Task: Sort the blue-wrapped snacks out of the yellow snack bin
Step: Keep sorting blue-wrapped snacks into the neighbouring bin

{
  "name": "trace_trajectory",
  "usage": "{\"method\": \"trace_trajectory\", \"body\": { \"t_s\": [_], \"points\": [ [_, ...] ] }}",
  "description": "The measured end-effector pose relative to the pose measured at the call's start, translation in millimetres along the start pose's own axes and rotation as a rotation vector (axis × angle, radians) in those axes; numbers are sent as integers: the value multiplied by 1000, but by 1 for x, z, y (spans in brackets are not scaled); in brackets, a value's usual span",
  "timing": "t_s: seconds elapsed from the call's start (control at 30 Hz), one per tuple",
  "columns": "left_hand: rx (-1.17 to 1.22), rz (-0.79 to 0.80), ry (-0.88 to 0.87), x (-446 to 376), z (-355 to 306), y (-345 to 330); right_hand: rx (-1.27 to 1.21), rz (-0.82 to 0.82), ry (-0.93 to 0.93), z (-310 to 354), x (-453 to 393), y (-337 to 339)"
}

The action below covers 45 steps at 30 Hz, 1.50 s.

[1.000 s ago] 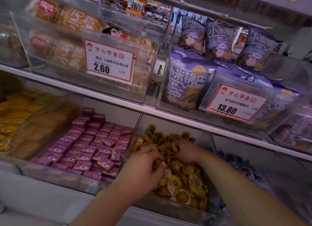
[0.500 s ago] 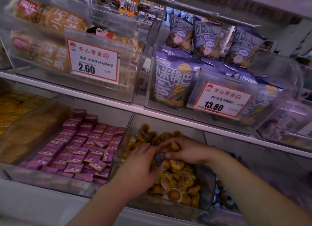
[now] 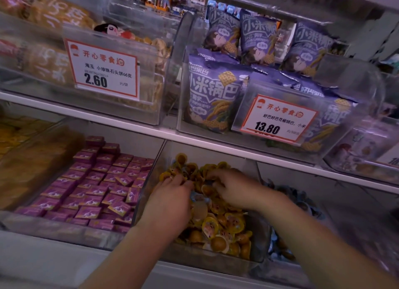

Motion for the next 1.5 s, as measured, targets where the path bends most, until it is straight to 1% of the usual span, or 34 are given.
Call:
{"method": "trace_trajectory", "body": {
  "t_s": [0.1, 0.17, 0.2, 0.37, 0.47, 0.63, 0.73, 0.8, 0.9, 1.0, 1.07, 1.17, 1.23, 1.3, 1.37, 1.43, 1.5],
  "points": [
    [-123, 84, 5, 5, 3, -5, 2, 76, 95, 19, 6, -30],
    [-138, 144, -10, 8, 2, -12, 23, 57, 108, 23, 4, -39],
    [-121, 149, -11, 9, 2, -12, 16, 42, 103, 23, 3, -39],
    [-12, 55, -9, 7, 4, -1, -64, 32, 143, 27, -1, -36],
    [72, -8, 2, 6, 4, 3, -124, -14, 157, 26, 2, -32],
    [63, 22, 0, 6, 4, 2, -240, -45, 73, 13, 8, -32],
    [127, 6, 4, 6, 4, 2, -300, -38, 45, 9, 14, -29],
    [206, -45, 20, 5, 5, 5, -322, -22, 43, 9, 19, -28],
    [367, -164, 95, 6, 9, 12, -368, -33, 39, 10, 26, -25],
    [469, -270, 157, 8, 8, 16, -442, 32, 50, 18, 34, -28],
    [488, -281, 157, 8, 5, 16, -468, 126, 81, 25, 36, -34],
    [550, -257, 150, 7, 5, 14, -455, 236, 61, 29, 36, -37],
    [620, -245, 159, 6, 6, 13, -482, 233, 42, 31, 33, -36],
    [659, -229, 161, 6, 6, 12, -514, 193, 53, 33, 31, -37],
    [690, -139, 116, 5, 5, 10, -533, 137, 92, 35, 30, -40],
    [739, 4, 33, 7, 1, 4, -548, 73, 92, 30, 27, -44],
    [700, 95, -40, 11, -1, 3, -596, 45, 78, 26, 26, -44]
  ]
}}
Point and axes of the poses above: each hand's wrist, its own x-axis away from the middle knuckle, its own y-axis out of the back of the hand, z = x × y, the point moved 7 cm from there along -x, towards the middle knuckle, and after that the axes turned 15 degrees about -y, right-handed, at the moved point
